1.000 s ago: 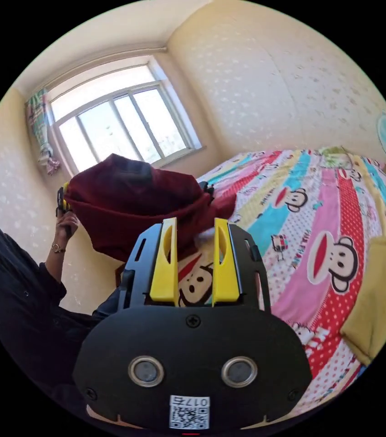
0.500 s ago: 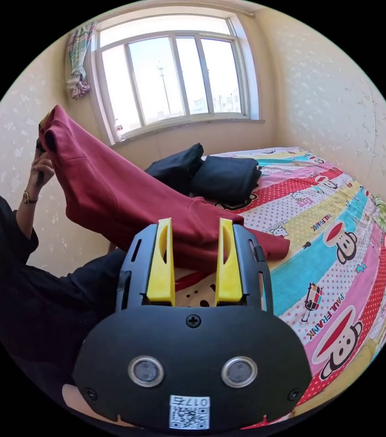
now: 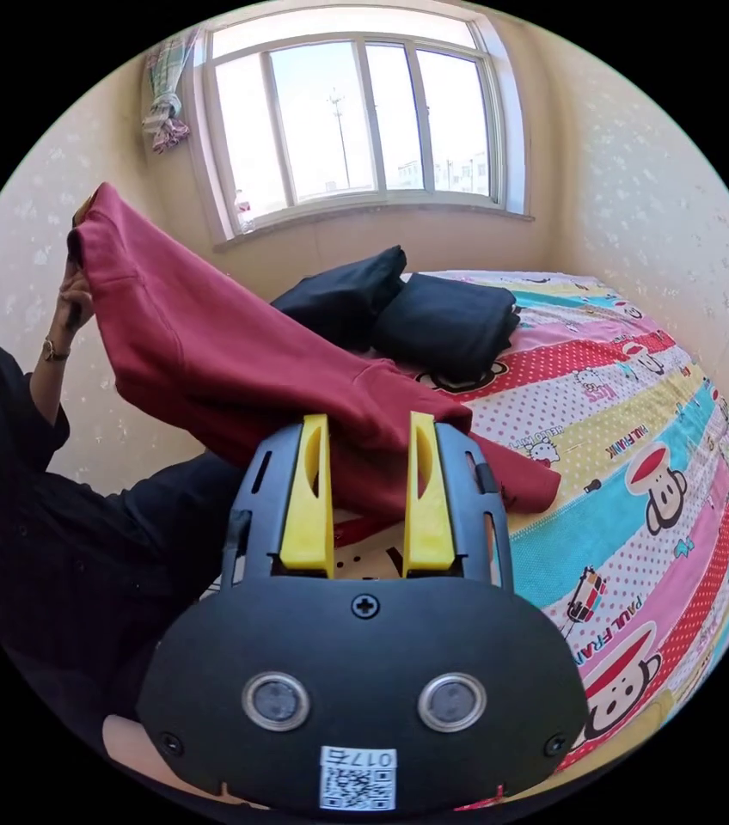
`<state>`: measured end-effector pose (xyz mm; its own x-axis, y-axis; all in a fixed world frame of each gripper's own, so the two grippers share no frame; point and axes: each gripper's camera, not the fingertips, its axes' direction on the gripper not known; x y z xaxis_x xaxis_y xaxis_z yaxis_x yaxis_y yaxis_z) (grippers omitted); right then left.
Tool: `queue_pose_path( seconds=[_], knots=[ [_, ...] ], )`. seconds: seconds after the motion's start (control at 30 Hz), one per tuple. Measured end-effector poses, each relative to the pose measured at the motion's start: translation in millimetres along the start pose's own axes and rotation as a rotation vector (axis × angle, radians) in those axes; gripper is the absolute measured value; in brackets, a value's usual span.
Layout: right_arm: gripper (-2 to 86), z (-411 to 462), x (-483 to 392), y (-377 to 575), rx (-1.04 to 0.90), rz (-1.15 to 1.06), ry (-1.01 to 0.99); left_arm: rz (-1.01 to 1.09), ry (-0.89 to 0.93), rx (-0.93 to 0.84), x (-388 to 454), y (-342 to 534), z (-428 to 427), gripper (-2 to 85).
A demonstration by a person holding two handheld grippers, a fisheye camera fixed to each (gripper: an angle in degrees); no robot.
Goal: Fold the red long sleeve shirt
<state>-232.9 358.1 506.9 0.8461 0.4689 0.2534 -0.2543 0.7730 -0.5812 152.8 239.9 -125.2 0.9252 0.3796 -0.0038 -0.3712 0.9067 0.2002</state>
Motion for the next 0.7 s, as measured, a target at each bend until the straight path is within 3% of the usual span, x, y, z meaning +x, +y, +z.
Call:
queue_pose_path(
  seconds=[0.07,0.17,0.23,0.33,0.43,0.7],
  knots=[
    [9.8,22.4,1.4,-9.1,-0.040,0.005,-0.009,0.004,-0.021,0.008,-4.8,6.0,-3.9,4.2],
    [5.3,35.1,8.5,-18.4,0.033,0.235,-0.001,-0.073,-0.042,0.053,-28.5,16.9,-18.6,4.1],
    [4.4,0.6,-0.6,-11.4,0.261,0.422,0.066,-0.152,-0.018,0.131,-43.5,27.3,-31.4,4.1],
    [3.7,-65.8,-28.4,-14.6,0.520,0.502,0.215,-0.160,-0.038,0.151,-47.7,23.2,-34.9,4.0],
    [3.5,-140.1,-62.5,-29.4,0.748,0.489,0.297,-0.034,-0.084,0.105,-22.9,-6.7,-14.1,4.0],
    [3.1,-258.0,-195.2,-36.8,1.184,0.271,0.533,0.181,0.105,0.311,52.3,-64.3,24.7,4.0]
  ],
)
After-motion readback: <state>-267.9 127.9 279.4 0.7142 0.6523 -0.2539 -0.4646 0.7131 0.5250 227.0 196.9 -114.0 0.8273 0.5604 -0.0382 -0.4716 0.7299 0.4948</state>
